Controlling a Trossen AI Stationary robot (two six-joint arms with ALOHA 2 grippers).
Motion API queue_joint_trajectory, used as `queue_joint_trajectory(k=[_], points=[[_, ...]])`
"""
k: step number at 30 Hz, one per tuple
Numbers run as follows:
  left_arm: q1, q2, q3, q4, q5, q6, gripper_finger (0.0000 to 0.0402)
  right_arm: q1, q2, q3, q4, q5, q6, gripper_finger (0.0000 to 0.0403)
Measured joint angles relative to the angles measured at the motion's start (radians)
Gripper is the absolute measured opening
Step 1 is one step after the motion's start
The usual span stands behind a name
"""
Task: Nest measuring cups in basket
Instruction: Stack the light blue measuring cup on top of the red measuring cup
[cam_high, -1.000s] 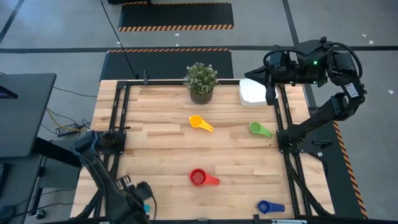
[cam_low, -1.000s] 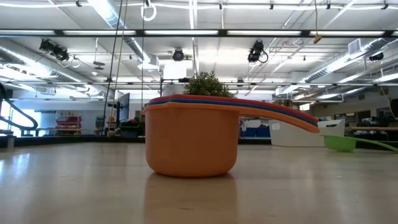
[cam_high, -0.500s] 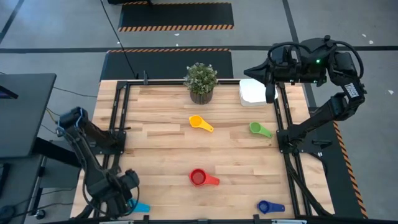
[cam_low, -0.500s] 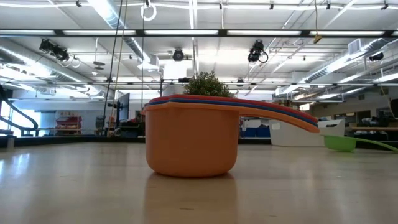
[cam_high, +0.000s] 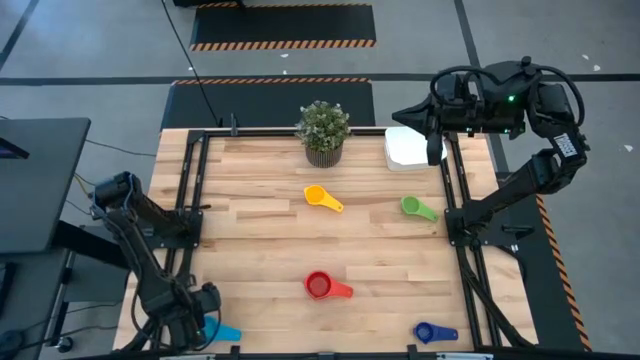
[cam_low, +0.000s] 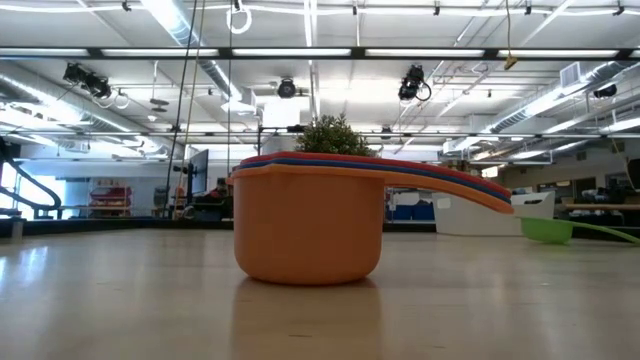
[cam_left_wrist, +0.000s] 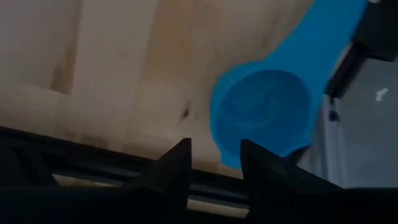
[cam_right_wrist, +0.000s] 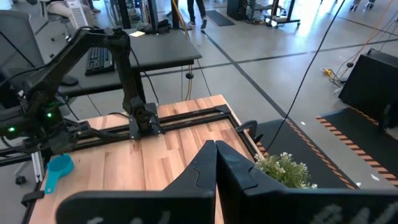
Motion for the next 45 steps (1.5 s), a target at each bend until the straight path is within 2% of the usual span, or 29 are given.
queue_joint_trajectory(k=[10,21,31,40,45], points=[[0.000,0.000,-0.089,0.167,0.001,-0.010,0.0144,0.000,0.000,0.000,0.000,0.000,0.000,0.0005],[0.000,0.005,-0.115,0.166,0.001,-0.004,0.0144,0.000,0.000,0.000,0.000,0.000,-0.001,0.0005],[0.000,0.019,-0.115,0.172,-0.055,0.005,0.0144,0.000,0.000,0.000,0.000,0.000,-0.004,0.0005],[0.000,0.090,-0.115,0.195,-0.056,0.005,0.0143,0.000,0.000,0.000,0.000,0.000,-0.001,0.0005],[0.001,0.115,-0.115,0.195,-0.083,0.005,0.0122,0.000,0.000,0.000,0.000,0.000,-0.001,0.0005]])
